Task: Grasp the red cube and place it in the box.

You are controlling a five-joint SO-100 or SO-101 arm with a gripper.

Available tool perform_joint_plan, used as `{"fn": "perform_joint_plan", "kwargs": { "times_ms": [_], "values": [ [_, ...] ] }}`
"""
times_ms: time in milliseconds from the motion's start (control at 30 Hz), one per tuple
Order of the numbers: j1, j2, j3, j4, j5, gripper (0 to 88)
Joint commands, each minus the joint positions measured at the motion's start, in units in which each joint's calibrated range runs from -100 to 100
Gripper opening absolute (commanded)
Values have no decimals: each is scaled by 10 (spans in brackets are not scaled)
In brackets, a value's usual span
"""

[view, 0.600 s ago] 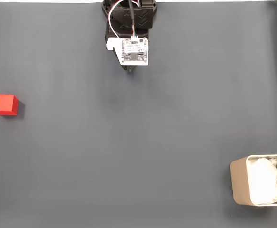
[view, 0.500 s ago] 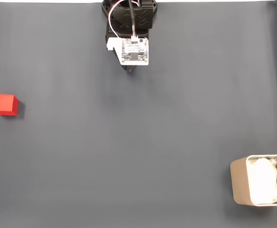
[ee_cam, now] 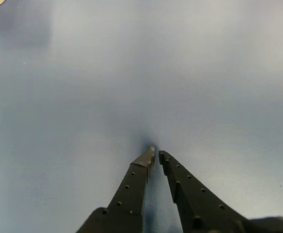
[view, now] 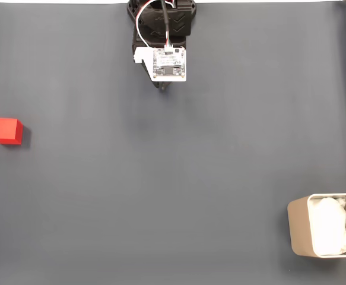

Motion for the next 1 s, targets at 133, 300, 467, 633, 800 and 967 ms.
{"fn": "perform_joint_plan", "kwargs": {
  "times_ms": [133, 300, 467, 633, 800, 967],
  "values": [
    [-4, 0, 5, 10, -2, 0],
    [-4, 0, 5, 10, -2, 0],
    [-5, 0, 5, 10, -2, 0],
    [-4, 0, 5, 10, -2, 0],
    [-3, 0, 5, -8, 7, 0],
    [0, 3, -28, -103, 7, 0]
  ]
}}
